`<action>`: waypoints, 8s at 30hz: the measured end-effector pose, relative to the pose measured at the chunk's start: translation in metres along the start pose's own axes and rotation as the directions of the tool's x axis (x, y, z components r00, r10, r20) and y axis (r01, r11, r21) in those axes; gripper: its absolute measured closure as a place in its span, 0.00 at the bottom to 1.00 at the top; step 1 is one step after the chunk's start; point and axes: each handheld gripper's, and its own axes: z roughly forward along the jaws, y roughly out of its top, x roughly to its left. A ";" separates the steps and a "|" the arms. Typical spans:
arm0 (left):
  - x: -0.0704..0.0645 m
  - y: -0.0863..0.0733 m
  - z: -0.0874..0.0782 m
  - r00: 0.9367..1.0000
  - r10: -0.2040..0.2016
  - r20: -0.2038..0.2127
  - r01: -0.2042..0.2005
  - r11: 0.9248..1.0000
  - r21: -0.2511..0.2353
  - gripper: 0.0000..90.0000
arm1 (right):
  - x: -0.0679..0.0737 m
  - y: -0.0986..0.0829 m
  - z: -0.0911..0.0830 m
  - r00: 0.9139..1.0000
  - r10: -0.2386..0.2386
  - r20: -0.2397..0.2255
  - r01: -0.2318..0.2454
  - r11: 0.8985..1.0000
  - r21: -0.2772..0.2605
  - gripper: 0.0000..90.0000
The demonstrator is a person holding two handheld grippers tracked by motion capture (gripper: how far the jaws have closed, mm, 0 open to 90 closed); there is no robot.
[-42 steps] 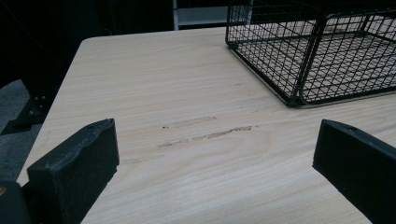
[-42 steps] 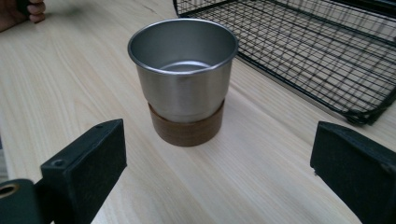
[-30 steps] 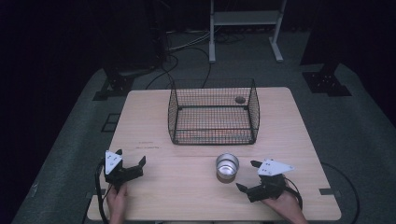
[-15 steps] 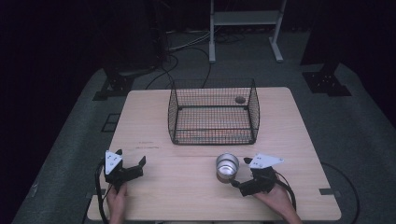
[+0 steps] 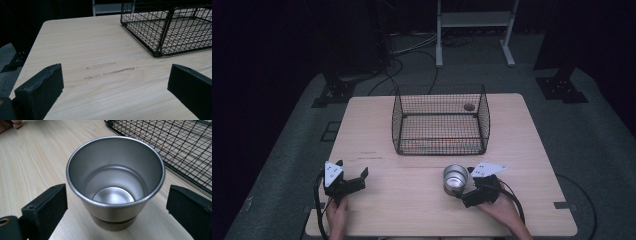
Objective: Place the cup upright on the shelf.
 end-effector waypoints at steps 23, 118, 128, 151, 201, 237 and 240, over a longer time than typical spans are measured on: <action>0.000 0.000 0.000 1.000 0.001 0.000 -0.001 1.000 0.000 0.00 | 0.001 0.010 0.019 1.000 -0.020 0.000 0.020 1.000 0.010 0.18; 0.000 0.000 0.000 1.000 0.004 0.000 -0.004 1.000 -0.002 0.00 | -0.052 0.185 -0.013 0.986 -0.064 -0.156 0.065 0.998 -0.002 0.20; 0.000 0.000 0.000 1.000 0.005 0.000 -0.005 1.000 -0.003 0.00 | -0.057 0.201 -0.003 0.986 -0.070 -0.149 0.073 0.997 0.015 0.20; 0.000 0.000 -0.001 1.000 -0.005 0.003 0.005 1.000 -0.009 0.00 | -0.082 0.239 0.034 0.996 -0.049 -0.081 0.055 0.996 0.074 0.20; 0.001 0.000 -0.002 1.000 -0.012 0.006 0.012 1.000 -0.013 0.00 | -0.132 0.198 0.120 0.996 0.087 0.005 -0.086 0.981 0.174 0.20; 0.001 -0.001 -0.002 1.000 -0.007 0.006 0.007 1.000 -0.014 0.00 | -0.140 0.174 0.150 0.995 0.096 0.031 -0.101 0.957 0.272 0.18; 0.002 -0.001 -0.002 1.000 -0.008 0.007 0.008 1.000 -0.013 0.00 | -0.137 0.174 0.154 0.996 0.083 0.032 -0.089 0.955 0.283 0.18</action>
